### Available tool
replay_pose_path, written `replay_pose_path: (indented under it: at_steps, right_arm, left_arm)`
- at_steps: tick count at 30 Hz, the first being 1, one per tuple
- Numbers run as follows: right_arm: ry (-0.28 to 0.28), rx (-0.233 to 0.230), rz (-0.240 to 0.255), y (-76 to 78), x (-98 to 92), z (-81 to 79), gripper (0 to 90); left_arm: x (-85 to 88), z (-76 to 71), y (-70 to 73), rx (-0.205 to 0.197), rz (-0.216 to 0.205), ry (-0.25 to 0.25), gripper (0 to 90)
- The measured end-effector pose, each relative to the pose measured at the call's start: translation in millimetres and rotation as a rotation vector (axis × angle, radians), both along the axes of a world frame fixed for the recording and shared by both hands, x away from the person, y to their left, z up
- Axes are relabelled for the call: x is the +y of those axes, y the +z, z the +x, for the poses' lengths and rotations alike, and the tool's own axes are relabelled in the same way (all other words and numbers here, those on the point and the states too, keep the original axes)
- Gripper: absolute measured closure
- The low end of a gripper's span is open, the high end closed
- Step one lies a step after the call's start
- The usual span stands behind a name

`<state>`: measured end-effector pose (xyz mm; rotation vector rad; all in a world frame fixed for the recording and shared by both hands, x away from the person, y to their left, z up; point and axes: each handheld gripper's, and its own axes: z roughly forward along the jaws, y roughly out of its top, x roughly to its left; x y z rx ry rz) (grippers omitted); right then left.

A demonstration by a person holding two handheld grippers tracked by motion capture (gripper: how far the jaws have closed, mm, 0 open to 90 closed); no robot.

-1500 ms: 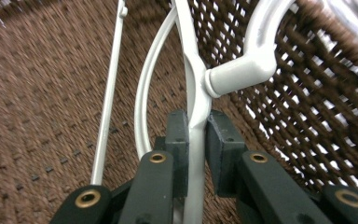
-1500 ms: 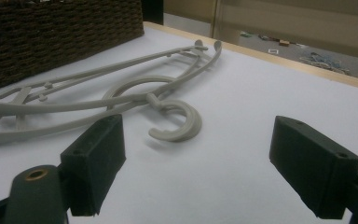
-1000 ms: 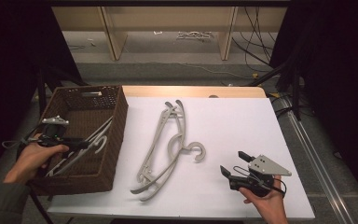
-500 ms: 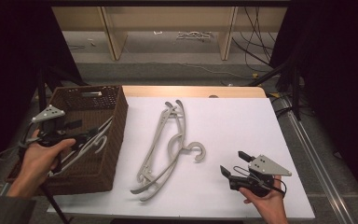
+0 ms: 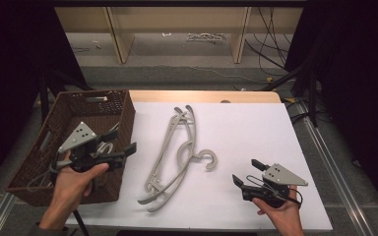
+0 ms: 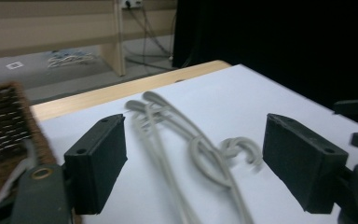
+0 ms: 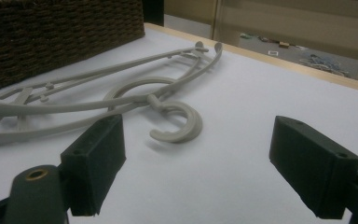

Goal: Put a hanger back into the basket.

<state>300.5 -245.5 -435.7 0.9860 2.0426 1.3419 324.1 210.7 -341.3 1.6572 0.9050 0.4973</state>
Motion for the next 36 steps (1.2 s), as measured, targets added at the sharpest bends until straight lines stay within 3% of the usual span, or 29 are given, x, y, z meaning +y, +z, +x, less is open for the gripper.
replay_pose_path:
  at_steps: [3,4,6,8,12,21,24,25,27,29,31,32,33,34,36]
  right_arm:
    - [-0.003,-0.019,0.010,-0.8,-0.2,1.0,19.3]
    - [-0.003,-0.019,0.012,-0.7,-0.5,1.1,19.3]
    - [-0.007,-0.028,0.015,0.4,-0.7,1.2,19.3]
    - [-0.004,-0.031,0.015,1.6,-1.3,0.3,19.3]
    - [-0.002,-0.028,0.015,1.2,-1.9,-1.1,19.3]
    - [-0.008,-0.027,0.010,1.4,-7.4,-3.5,19.3]
    - [-0.018,-0.033,0.004,1.4,-8.8,-5.1,19.3]
    - [-0.018,-0.033,0.004,1.4,-8.8,-5.1,19.3]
    - [-0.016,-0.030,0.001,1.8,-7.9,-5.1,19.3]
    - [-0.013,-0.036,0.013,1.0,-6.3,-4.4,19.3]
    - [-0.013,-0.020,-0.014,1.7,-6.6,-5.0,19.3]
    - [-0.010,-0.020,-0.017,1.2,-6.4,-4.8,19.3]
    - [-0.008,-0.033,-0.009,0.2,-6.0,-3.9,19.3]
    - [-0.013,-0.027,-0.005,0.6,-6.1,-4.4,19.4]
    - [-0.015,-0.045,-0.019,1.6,-6.6,-3.3,19.3]
  left_arm:
    - [-8.3,-4.4,-8.3,-0.025,-0.035,0.001,20.0]
    - [-12.8,-5.6,-11.9,-0.022,-0.007,-0.029,20.0]
    - [-20.2,-8.7,-16.8,-0.038,0.016,-0.039,18.1]
    - [-24.7,-8.8,-19.7,-0.023,0.015,-0.058,17.3]
    - [-40.1,-9.2,-29.4,-0.019,0.058,-0.074,17.1]
    - [-59.2,-4.8,-48.5,0.018,0.085,-0.105,16.7]
    - [-70.0,-3.5,-57.9,0.034,0.138,-0.128,16.6]
    - [-70.0,-3.5,-57.9,0.034,0.138,-0.128,16.8]
    - [-76.7,-1.1,-64.1,0.060,0.204,-0.148,16.8]
    - [-79.7,-0.5,-66.2,0.078,0.218,-0.146,16.9]
    - [-85.5,1.3,-69.4,0.106,0.234,-0.150,16.9]
    - [-87.5,4.1,-70.2,0.103,0.272,-0.172,17.0]
    - [-90.9,5.6,-71.9,0.110,0.259,-0.168,18.1]
    - [-95.9,11.5,-74.3,0.108,0.306,-0.175,18.5]
    - [-102.8,18.6,-78.2,0.120,0.323,-0.187,18.2]
